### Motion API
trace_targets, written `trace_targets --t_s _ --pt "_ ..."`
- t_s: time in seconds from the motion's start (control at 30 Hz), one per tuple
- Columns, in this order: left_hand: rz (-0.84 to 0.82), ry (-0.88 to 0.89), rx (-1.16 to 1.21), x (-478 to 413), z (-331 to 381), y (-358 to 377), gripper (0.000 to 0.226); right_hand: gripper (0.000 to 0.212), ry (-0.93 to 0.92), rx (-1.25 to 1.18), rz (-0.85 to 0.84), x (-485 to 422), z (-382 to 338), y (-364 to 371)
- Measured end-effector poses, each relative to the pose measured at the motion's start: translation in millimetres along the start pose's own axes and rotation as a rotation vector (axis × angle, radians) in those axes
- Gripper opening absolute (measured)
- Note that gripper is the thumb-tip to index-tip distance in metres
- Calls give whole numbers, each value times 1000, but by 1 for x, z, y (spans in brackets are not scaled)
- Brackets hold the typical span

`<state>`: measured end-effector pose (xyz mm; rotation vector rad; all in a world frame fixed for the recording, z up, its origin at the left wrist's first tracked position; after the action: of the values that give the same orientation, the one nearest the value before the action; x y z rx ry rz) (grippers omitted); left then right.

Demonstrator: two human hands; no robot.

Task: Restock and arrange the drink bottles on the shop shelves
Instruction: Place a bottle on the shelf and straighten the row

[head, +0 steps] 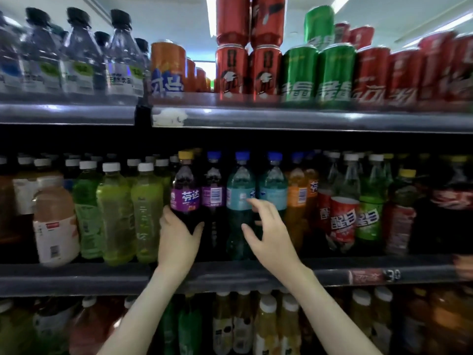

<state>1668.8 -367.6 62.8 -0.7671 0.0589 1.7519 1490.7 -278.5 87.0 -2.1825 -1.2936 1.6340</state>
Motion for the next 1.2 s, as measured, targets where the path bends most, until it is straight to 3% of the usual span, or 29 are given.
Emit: trace_targets --t_s 0.17,0.37,0.53,0.73,0.87,1.0,1.2 --pt "199 504 -157 43 59 24 86 45 80 88 181 11 46 -66" --pt "7 820 -83 91 138 106 74 49 256 248 402 33 112 -148" --pt "-93 818 -142 108 170 170 71 70 513 406 420 53 180 -200" --pt "-170 701 -247 104 163 213 73 97 699 160 214 57 244 -213" --pt "-158 767 -279 115 150 218 68 84 717 147 192 50 266 -207" --pt "-168 864 -357 131 128 218 39 65 727 199 235 50 274 -206" --pt "-255 864 -446 144 91 203 42 76 594 160 468 69 249 -205"
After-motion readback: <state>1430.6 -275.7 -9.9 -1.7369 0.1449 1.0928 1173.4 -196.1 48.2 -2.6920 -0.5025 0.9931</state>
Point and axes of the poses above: each hand's wrist, its own x-axis away from the middle knuckle, its own y-axis out of the palm, z = x × y, the point moved 5 cm from there along -x, towards the middle knuckle, and after that the axes turned 6 degrees about x, right-handed, at the moved point
